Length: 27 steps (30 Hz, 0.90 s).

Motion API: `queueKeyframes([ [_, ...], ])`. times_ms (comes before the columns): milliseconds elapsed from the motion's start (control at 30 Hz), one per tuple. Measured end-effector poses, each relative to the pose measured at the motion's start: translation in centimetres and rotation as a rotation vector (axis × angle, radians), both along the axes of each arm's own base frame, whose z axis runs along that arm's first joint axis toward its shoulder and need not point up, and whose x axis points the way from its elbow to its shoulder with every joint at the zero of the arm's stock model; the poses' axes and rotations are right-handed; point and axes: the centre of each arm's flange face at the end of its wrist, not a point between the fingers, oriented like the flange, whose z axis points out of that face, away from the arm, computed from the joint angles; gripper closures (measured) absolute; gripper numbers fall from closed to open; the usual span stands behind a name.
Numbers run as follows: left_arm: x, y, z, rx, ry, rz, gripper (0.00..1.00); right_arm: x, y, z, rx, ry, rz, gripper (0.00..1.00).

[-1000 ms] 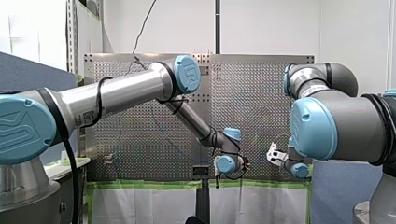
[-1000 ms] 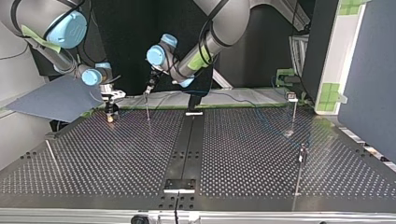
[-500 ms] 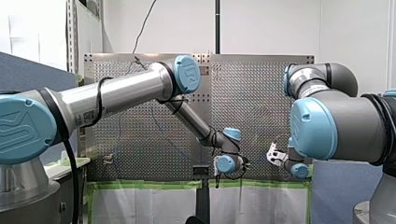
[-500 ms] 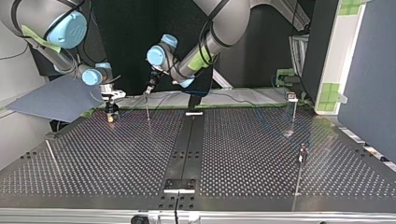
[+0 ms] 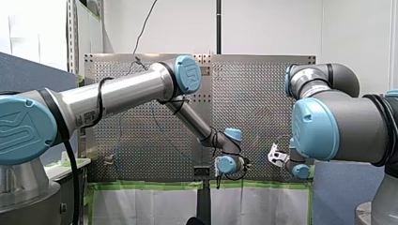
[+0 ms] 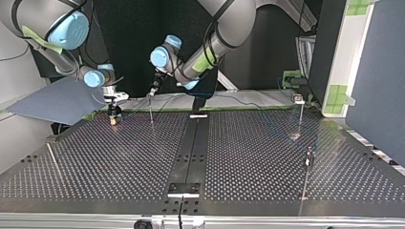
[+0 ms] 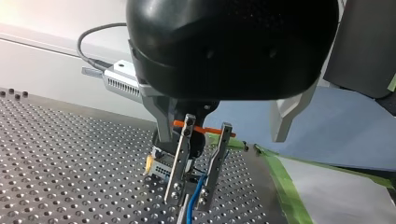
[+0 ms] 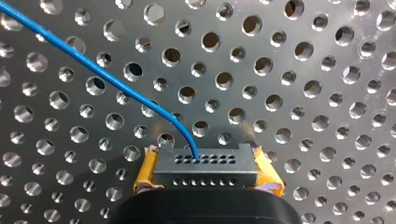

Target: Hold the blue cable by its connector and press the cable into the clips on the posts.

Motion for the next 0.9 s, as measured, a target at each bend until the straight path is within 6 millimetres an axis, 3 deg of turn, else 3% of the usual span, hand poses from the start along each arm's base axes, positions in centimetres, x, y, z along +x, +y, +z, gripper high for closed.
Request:
queueKeyframes([
  [267,-1.2,-0.1,0.9,0.062,-0.017,-0.008,0.0,0.0,0.0,0.0,0.0,0.001,0.0,1.0],
  [400,-1.9,-0.3,2.3,0.068,-0.048,-0.016,0.0,0.0,0.0,0.0,0.0,0.002,0.0,1.0],
  [900,-1.3,1.8,8.5,-0.114,-0.091,0.078,0.0,0.9,0.3,-0.1,0.004,0.004,0.014,1.0],
])
